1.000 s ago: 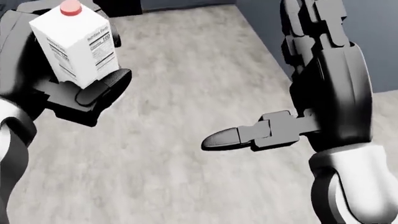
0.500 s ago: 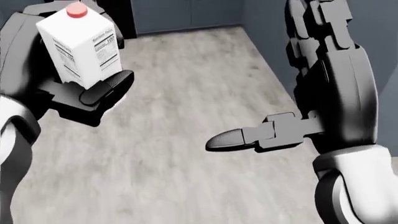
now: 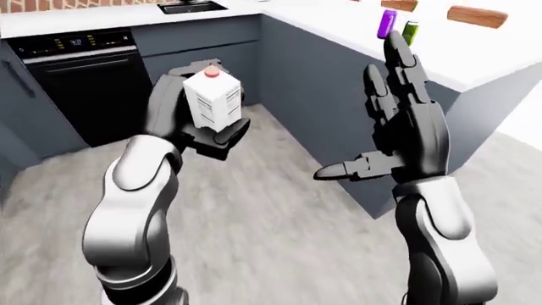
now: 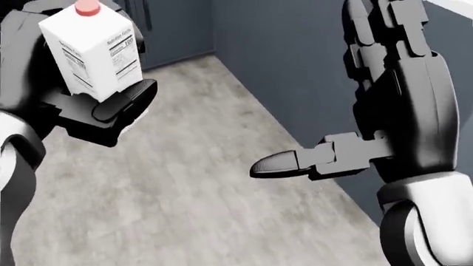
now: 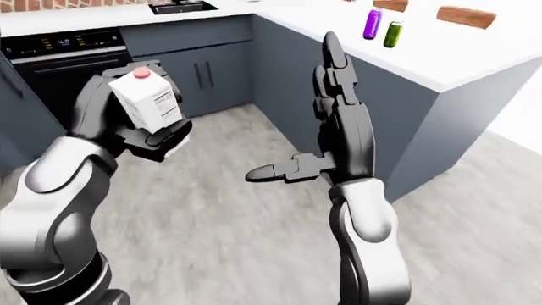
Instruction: Move the drinks to the dining counter.
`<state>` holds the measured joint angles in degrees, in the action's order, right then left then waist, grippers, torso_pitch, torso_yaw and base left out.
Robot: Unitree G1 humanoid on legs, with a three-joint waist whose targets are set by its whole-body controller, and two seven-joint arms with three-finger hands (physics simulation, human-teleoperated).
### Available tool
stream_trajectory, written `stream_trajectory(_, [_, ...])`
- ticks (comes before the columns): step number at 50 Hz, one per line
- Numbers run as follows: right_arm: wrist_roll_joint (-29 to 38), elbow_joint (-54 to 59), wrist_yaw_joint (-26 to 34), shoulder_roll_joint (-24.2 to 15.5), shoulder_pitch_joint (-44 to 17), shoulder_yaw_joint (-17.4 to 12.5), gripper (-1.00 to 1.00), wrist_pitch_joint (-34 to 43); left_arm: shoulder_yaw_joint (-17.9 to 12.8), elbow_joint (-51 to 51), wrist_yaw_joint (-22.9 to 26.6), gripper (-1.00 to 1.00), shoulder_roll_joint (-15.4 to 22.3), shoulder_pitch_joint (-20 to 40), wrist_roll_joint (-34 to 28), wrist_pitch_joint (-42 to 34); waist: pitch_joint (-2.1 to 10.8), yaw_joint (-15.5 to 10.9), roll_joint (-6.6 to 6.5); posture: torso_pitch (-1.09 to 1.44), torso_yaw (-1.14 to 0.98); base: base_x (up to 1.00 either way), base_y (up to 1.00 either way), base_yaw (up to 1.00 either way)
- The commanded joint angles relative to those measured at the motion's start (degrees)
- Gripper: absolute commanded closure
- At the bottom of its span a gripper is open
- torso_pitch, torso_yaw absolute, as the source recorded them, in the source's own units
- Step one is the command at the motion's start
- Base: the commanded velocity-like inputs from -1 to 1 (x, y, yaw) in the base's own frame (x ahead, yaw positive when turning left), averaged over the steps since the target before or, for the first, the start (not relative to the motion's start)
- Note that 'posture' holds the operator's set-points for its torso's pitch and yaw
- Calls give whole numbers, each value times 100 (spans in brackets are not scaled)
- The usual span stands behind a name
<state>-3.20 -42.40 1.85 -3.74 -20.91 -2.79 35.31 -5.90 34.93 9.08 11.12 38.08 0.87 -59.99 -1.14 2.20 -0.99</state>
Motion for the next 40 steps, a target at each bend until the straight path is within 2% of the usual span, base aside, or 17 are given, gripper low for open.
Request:
stream_trajectory(1, [-30, -25, -19, -3, -53, -4, -100, -74, 17, 26, 2, 100, 15, 74, 19, 108, 94, -52, -199, 0, 0, 0, 0, -100])
stream_trajectory(2, [-48, -55, -29, -6, -60, -12, -100, -42, 19, 17, 3, 100, 15, 72, 19, 119, 149, -218, -503, 0, 0, 0, 0, -100])
stream_trajectory(3, [-56, -73, -36, -8, -57, -13, -100, -30, 13, 5, 7, 100, 18, 72, 19, 132, 186, -164, -309, 0, 0, 0, 0, -100])
stream_trajectory(4, [-63, -91, -42, -12, -59, -15, -100, -11, 14, 14, 3, 100, 19, 86, 17, 111, 122, -214, -363, 0, 0, 0, 0, -100])
stream_trajectory(7, [-88, -122, -54, -24, -62, -22, -100, 13, 24, 54, -4, 100, 16, 98, 15, 66, 175, -191, -376, 0, 0, 0, 0, -100])
stream_trajectory(14, [-85, -89, -53, -42, -17, -1, -100, -60, 37, 10, 7, 100, 5, 57, 1, 134, 8, -140, -7, 0, 0, 0, 0, -100])
stream_trajectory(17, [-92, -118, -49, -53, -34, -22, -100, -23, 40, 0, 15, 100, 0, 49, -4, 152, -23, -105, 217, 0, 0, 0, 0, -100])
stream_trajectory(18, [-93, -137, -52, -54, -39, -22, -100, -3, 40, -4, 14, 100, -3, 53, -6, 152, -4, -96, 371, 0, 0, 0, 0, -100])
stream_trajectory(19, [-95, -152, -58, -53, -43, -25, -100, 15, 45, 7, 13, 100, -7, 56, -7, 140, -11, -93, 377, 0, 0, 0, 0, -100])
stream_trajectory(20, [-94, -164, -56, -56, -36, -21, -100, 20, 58, 29, 10, 100, -9, 67, -14, 109, -138, -135, 360, 0, 0, 0, 0, -100])
stream_trajectory(23, [-114, -201, -58, -63, -52, -49, -100, 65, 47, 53, 13, 100, -4, 108, -14, 55, -16, -14, 260, 0, 0, 0, 0, -100])
stream_trajectory(26, [-160, -248, -62, -79, -88, -69, -100, 122, 50, 68, 14, 100, 0, 138, -18, 16, -86, -40, 46, 0, 0, 0, 0, -100])
stream_trajectory(28, [-165, -236, -47, -90, -91, -57, -100, 108, 42, 41, 19, 100, 8, 179, -18, 13, -152, -86, -188, 0, 0, 0, 0, -100])
stream_trajectory(30, [-184, -249, -50, -97, -126, -75, -100, 149, 40, 8, 30, 100, 17, 175, -18, 56, 13, -242, -667, 0, 0, 0, 0, -100])
stream_trajectory(31, [-192, -289, -52, -104, -144, -71, -100, 193, 31, -2, 31, 100, 21, 196, -16, 44, -55, -194, -395, 0, 0, 0, 0, -100])
stream_trajectory(34, [-210, -232, -47, -116, -136, -108, -100, 127, 35, 47, 28, 100, 37, 265, -18, -55, 53, -176, -428, 0, 0, 0, 0, -100])
stream_trajectory(40, [-185, -294, -65, -101, -105, -30, -100, 132, 19, 87, 27, 100, 54, 314, -9, -118, 37, -204, -112, 0, 0, 0, 0, -98])
